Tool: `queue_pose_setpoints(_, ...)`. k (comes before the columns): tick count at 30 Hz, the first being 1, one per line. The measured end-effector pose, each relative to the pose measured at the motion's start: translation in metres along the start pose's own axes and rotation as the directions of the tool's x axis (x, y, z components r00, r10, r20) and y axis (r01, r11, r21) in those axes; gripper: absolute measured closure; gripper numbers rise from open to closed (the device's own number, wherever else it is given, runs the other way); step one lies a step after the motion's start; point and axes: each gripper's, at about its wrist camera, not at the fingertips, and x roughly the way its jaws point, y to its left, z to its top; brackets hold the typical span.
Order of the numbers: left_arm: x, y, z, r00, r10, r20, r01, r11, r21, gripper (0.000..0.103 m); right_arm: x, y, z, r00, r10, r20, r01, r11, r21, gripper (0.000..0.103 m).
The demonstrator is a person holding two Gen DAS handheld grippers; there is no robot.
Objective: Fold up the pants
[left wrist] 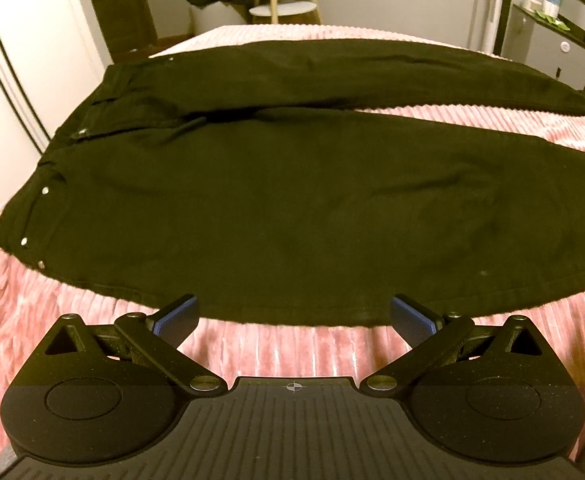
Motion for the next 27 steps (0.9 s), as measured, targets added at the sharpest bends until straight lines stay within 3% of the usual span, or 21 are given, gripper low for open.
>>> queue_pose_setpoints(18, 0.004, 0.002, 0.003, 1.0, -0.007, -0.021, 0.007, 1.0, -0.009, 0.0, 0.005, 0.0, 0.003, 0.999, -0.007, -0.031, 0.006, 1.0, -0.018, 0.004)
queue_pose_setpoints(27, 0.008, -0.001, 0.005, 0.999, -0.003, -0.035, 0.003, 1.0, -0.003, 0.0, 0.015, 0.004, 0.005, 0.996, -0.018, -0.092, 0.013, 0.998, -0.056, 0.004)
